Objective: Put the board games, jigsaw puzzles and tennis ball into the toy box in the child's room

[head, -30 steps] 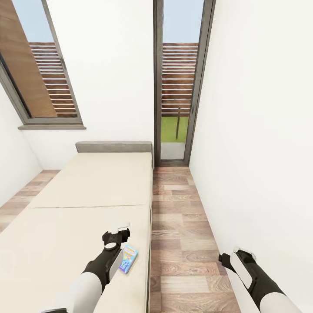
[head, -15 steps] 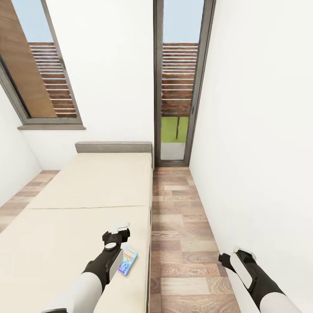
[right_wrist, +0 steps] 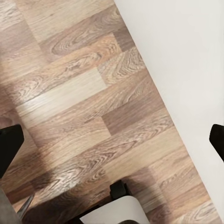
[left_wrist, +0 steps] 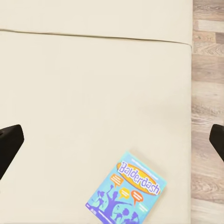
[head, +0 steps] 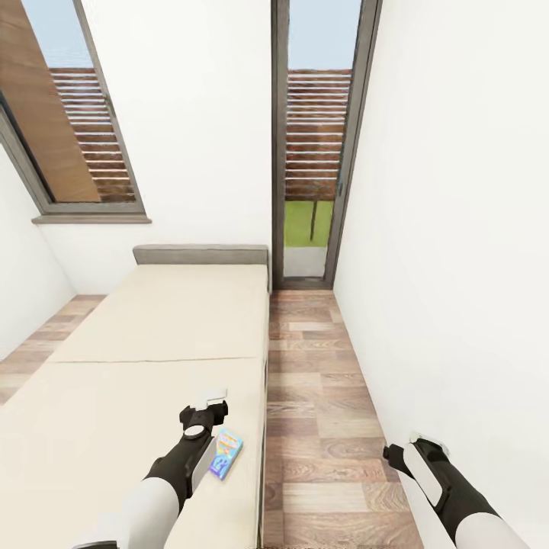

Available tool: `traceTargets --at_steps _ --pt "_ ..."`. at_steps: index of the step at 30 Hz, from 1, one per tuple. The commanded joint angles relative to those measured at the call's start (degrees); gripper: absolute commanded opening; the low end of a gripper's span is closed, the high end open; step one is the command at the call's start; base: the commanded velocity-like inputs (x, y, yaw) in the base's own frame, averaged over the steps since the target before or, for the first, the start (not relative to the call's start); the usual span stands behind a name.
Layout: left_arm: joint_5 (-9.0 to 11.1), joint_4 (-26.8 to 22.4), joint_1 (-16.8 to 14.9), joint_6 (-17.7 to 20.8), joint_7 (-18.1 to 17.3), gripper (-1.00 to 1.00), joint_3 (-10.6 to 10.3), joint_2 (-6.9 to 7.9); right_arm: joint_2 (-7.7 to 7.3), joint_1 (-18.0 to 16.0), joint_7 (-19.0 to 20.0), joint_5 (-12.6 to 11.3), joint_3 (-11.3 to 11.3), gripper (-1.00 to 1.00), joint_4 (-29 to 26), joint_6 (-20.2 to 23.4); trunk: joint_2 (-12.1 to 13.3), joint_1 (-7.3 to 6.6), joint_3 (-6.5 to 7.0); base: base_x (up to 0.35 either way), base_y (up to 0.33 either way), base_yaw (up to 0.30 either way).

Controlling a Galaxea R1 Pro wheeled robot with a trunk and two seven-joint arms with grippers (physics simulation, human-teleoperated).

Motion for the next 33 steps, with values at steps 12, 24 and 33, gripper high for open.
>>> traceTargets --at_steps 12,24,33 --pt "-0.6 0.0 -0.1 -0.2 0.0 1.0 0.4 -0.07 -0.09 0.0 -0.5 -0.5 0.3 1.0 -0.1 0.2 -0.1 0.03 -1.2 0.0 0.0 0.066" --pt "-0.6 0.0 -0.1 -0.2 0.0 1.0 0.3 -0.07 -0.11 0.0 -0.5 -0.4 0.2 1.0 -0.1 0.1 -0.1 0.03 -1.89 0.0 0.0 0.042" --pt "-0.6 0.0 -0.1 -0.2 0.0 1.0 0.3 -0.07 -0.06 0.0 -0.5 -0.5 0.2 1.0 -0.1 0.1 -0.1 0.03 -1.91 0.0 0.0 0.002"
